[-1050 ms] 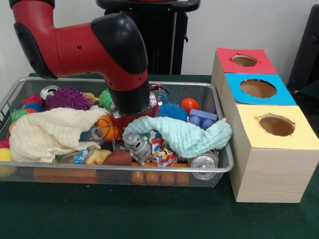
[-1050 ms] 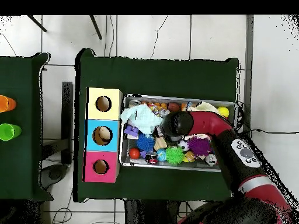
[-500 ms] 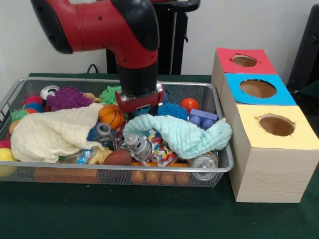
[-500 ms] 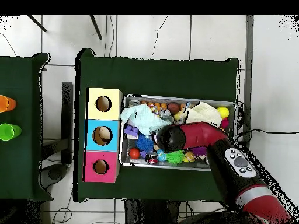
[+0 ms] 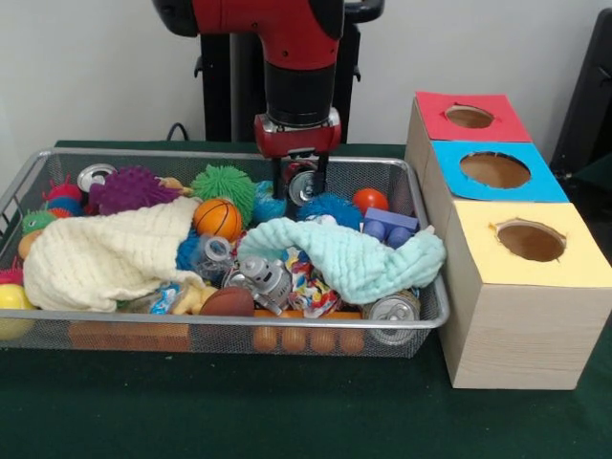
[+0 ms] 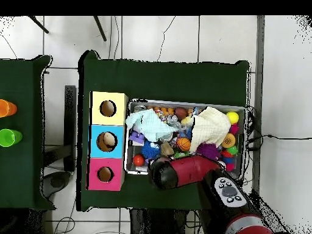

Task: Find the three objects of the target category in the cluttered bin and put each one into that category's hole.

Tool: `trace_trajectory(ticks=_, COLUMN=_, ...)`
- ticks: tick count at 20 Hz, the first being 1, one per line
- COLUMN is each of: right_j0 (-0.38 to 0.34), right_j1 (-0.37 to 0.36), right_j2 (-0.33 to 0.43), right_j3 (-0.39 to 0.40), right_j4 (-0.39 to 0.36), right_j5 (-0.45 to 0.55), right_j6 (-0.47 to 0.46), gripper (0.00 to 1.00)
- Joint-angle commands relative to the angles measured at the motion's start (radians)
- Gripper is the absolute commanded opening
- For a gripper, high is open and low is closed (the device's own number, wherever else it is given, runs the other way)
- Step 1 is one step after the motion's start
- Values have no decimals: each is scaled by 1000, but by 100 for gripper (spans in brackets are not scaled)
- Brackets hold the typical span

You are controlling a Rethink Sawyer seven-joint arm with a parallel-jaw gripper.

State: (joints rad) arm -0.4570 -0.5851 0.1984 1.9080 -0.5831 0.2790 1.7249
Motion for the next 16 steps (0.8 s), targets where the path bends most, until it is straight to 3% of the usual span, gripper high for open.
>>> trace_trajectory(ticks=1, right_j0=7, right_j1=67, right_j2=-109, right_j3=68, right_j4=31, right_j5=-78, right_j6=229, gripper=100)
trace_trajectory(ticks=8, right_j0=-25, right_j1=42, right_j2=-109, right_j3=39, right_j4=21, right_j5=-60, right_j6=174, gripper=100)
trace_trajectory(ticks=16, right_j0=-109, right_j1=-1, right_j2=-22, right_j3=-30, right_j4=46, right_j5=117, right_j6=32, gripper=100)
